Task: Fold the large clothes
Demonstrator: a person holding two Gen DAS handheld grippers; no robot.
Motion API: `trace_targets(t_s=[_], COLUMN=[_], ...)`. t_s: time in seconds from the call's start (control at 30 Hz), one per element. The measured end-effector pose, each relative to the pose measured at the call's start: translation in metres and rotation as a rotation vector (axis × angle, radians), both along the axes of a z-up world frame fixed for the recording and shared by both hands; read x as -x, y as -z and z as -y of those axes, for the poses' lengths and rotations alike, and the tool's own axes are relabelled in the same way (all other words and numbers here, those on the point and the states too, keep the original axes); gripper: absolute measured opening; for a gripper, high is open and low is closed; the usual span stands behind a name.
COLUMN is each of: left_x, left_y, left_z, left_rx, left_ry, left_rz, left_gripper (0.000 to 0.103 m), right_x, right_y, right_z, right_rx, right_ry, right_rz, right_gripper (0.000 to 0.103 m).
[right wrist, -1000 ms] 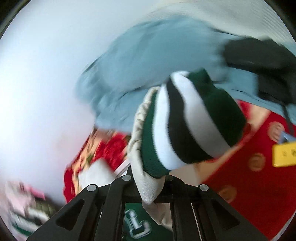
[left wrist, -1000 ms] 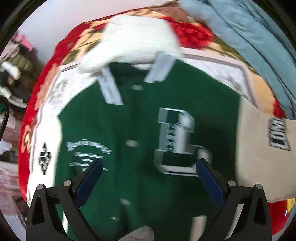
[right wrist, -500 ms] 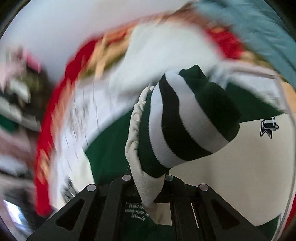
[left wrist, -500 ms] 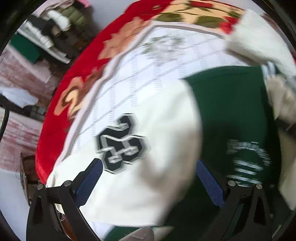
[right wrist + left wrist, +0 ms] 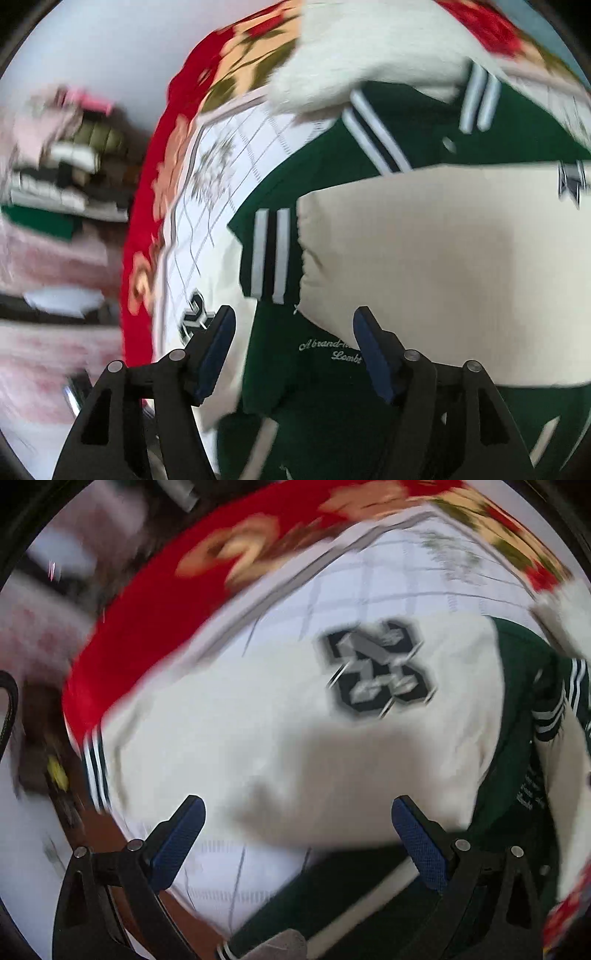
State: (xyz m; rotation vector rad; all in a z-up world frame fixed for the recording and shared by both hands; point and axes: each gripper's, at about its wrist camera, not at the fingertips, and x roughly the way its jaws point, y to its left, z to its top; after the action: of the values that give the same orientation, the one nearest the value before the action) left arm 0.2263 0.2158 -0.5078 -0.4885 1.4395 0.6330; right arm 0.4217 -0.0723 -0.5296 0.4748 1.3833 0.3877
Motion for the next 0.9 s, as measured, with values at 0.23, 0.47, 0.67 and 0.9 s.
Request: trace_targets(t_s=[0.23, 0.47, 0.67, 0.9], left_x=[0.083, 0.119, 0.099, 0.038], left_y=[0.051, 0.080, 0.066, 0.071], left_z=[-0.060, -0.126, -0.183, -0.235], left_rx=[0.276, 0.337, 0.154, 0.098], left_ry=[-0.361, -0.725, -0.689, -0.541], left_rz=[0.105, 0.319, 0.417, 0.469], left_gripper=[0.102, 0.094, 0.009, 0.009], right_x=[-0.040, -0.003, 0.022, 0.044], right_y=[0.101, 0.053, 0.047, 0.062], right_z=[-0.083, -0.080, -0.075, -0.072], right_rx=[0.127, 0.120, 0.137, 0.242], right_ry=[-0.189, -0.253, -0.238, -0.194], right_rz=[-0.151, -0.096, -0.121, -0.102], right_gripper=[0.073, 0.073, 0.073, 0.073])
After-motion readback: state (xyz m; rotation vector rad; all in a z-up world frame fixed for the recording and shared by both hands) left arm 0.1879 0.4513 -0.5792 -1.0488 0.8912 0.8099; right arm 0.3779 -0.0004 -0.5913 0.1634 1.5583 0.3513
